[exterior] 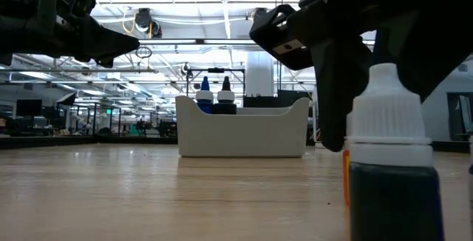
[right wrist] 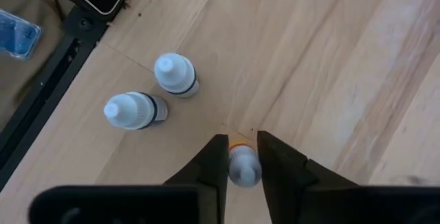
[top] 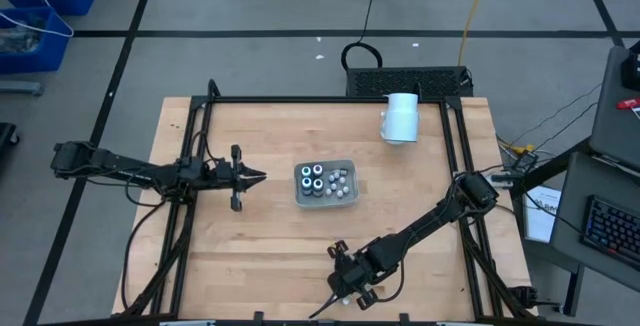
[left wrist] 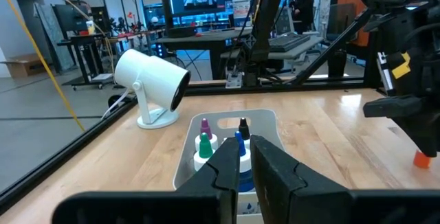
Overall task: Pick & Place food coloring
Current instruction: Put the small yellow food coloring bottle into the gray bin
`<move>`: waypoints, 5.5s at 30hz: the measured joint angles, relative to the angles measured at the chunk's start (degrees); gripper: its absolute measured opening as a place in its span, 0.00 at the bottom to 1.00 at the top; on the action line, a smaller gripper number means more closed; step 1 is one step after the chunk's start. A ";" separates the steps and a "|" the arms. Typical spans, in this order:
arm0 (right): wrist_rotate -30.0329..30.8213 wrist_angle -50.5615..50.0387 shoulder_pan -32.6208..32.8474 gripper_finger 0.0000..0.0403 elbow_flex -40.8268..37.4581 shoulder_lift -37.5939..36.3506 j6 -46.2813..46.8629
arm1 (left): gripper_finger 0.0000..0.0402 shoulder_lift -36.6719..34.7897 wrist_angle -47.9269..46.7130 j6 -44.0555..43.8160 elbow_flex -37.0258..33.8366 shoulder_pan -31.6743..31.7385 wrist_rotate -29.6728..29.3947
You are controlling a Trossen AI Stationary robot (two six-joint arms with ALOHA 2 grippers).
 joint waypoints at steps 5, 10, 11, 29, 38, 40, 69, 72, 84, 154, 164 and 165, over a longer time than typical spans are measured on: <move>0.09 -0.16 -0.05 0.11 0.00 0.00 -0.69 | 0.11 0.01 0.00 0.00 0.00 0.00 -0.02; 0.15 -1.74 -0.77 0.13 -0.03 -1.48 -0.80 | 0.11 0.01 0.02 0.00 0.00 0.00 -0.02; 0.17 -2.04 -1.04 0.13 -0.02 -2.17 -0.80 | 0.11 -0.01 0.02 0.02 0.00 0.02 0.00; 6.71 -10.72 -13.37 0.12 -0.02 -22.22 -5.39 | 0.11 0.00 0.07 0.04 0.00 0.02 -0.04; 6.46 -17.79 -26.27 0.12 -0.02 -24.72 -8.49 | 0.11 -0.01 -0.02 0.07 0.00 0.00 -0.05; 6.33 -18.10 -28.33 0.12 -0.02 -24.44 -9.88 | 0.11 0.01 -0.15 0.07 0.00 0.01 -0.07; 0.20 0.65 -38.36 0.12 -17.01 -24.07 -16.27 | 0.11 0.01 -1.73 0.06 0.00 0.02 -0.13; -0.03 2.07 -38.32 0.12 -17.22 -24.06 -16.56 | 0.11 0.00 -1.70 0.61 0.00 0.02 -0.14; -1.29 4.56 -35.50 0.12 -17.25 -22.56 -16.68 | 0.11 -0.01 -1.66 1.11 0.00 0.02 -1.71; 3.10 9.40 -34.97 0.12 -21.05 -17.18 -13.19 | 0.11 0.01 -1.62 0.98 0.00 0.02 -2.05; 3.08 9.82 -34.97 0.12 -21.17 -16.96 -12.58 | 0.11 0.01 -1.62 1.07 0.00 0.01 -2.05; 3.08 9.83 -34.97 0.12 -21.28 -16.96 -12.12 | 0.11 0.00 -1.62 1.07 0.00 0.00 -2.05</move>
